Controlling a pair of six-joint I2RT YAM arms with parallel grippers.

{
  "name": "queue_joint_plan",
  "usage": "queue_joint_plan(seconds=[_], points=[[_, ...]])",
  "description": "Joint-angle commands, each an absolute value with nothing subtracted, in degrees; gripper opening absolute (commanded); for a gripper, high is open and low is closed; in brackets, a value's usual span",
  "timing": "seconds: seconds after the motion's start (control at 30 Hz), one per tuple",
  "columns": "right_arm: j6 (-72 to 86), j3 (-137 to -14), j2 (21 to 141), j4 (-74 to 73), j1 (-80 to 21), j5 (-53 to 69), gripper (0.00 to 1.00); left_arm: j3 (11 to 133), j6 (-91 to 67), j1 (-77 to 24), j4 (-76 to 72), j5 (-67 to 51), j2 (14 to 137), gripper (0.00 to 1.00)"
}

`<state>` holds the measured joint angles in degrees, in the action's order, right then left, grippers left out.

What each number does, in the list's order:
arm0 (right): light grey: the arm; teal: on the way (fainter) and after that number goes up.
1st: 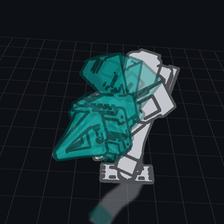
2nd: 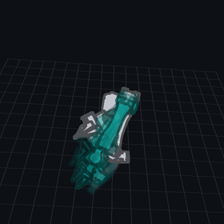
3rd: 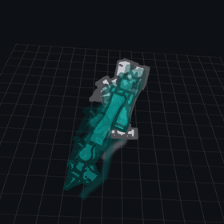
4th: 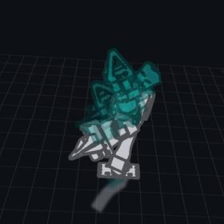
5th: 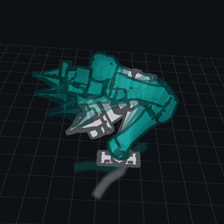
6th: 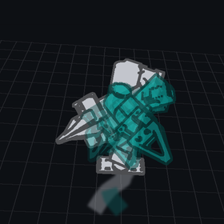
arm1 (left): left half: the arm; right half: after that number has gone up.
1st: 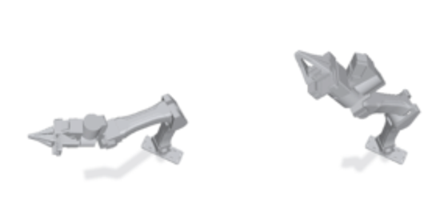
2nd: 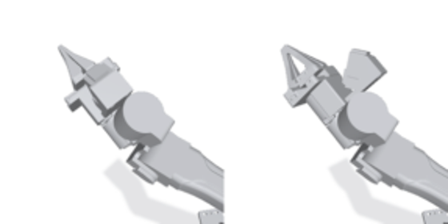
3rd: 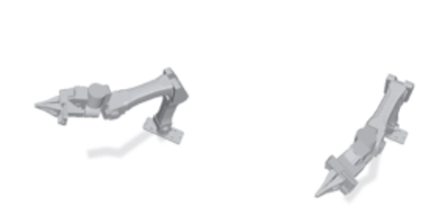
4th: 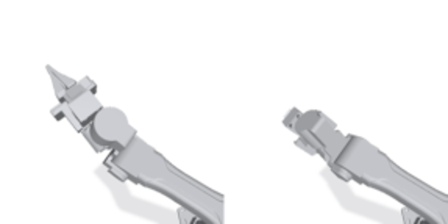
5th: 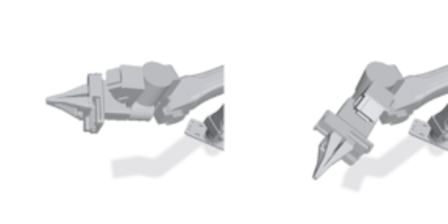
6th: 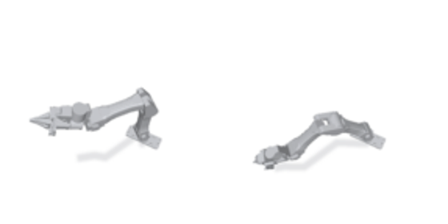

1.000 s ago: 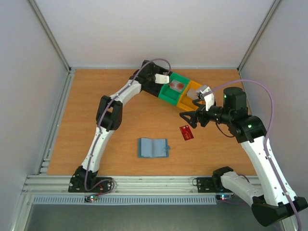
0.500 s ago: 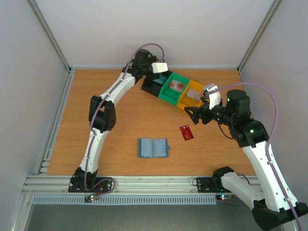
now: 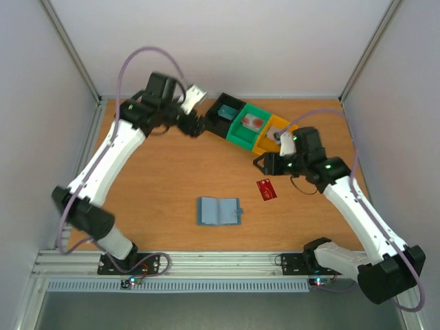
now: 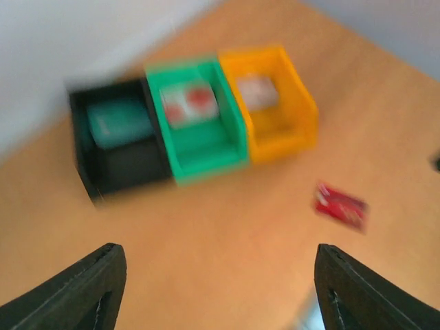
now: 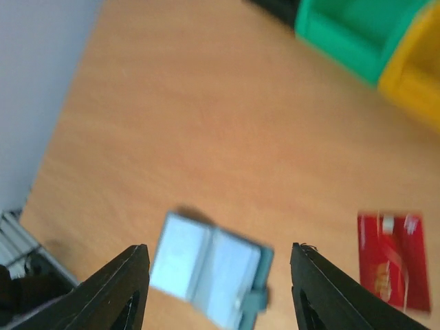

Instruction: Take the credit cards out of the card holder

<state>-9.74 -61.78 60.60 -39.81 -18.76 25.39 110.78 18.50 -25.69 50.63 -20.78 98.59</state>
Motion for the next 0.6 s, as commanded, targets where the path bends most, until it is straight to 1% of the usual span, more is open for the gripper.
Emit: queue_joint_plan(seconds=[0.0, 0.03, 0.07, 0.1, 0.13, 0.23, 0.3, 0.4, 0.5, 0.57], points=[[-0.3, -56.4, 62.0, -46.5, -26.0, 19.2, 0.57, 85.9, -6.1, -25.7, 62.2, -23.5, 87.0, 0.76], [2.5, -54.6, 62.7, -45.5, -28.2, 18.2, 0.57, 79.8, -8.8, -25.7, 61.1, -24.6, 83.8, 0.78], [4.3, -52.8, 63.5, -44.0, -30.2, 17.4, 0.57, 73.5, -11.5, -25.7, 59.5, -25.8, 81.0, 0.82], [5.9, -51.4, 64.7, -42.4, -32.4, 16.8, 0.57, 68.1, -12.9, -25.9, 57.6, -26.2, 78.8, 0.93], [7.7, -50.2, 66.3, -40.7, -34.3, 16.4, 0.57, 63.7, -15.0, -26.0, 55.6, -26.5, 77.2, 0.99], [9.9, -49.1, 72.3, -37.7, -38.5, 14.8, 0.57, 53.7, -21.4, -26.7, 48.1, -28.7, 75.9, 0.99], [10.8, -49.4, 77.3, -36.2, -40.2, 14.8, 0.57, 48.4, -25.1, -27.5, 40.2, -32.0, 76.9, 0.99], [11.2, -50.4, 84.2, -34.2, -40.8, 16.7, 0.55, 42.0, -28.9, -28.9, 28.2, -34.6, 77.3, 0.99], [11.4, -51.0, 87.6, -33.0, -40.8, 17.9, 0.55, 36.4, -32.7, -30.0, 19.0, -37.3, 77.7, 0.99], [11.9, -51.2, 89.3, -32.2, -40.9, 19.3, 0.54, 33.1, -33.3, -30.5, 15.7, -35.5, 78.5, 0.99]])
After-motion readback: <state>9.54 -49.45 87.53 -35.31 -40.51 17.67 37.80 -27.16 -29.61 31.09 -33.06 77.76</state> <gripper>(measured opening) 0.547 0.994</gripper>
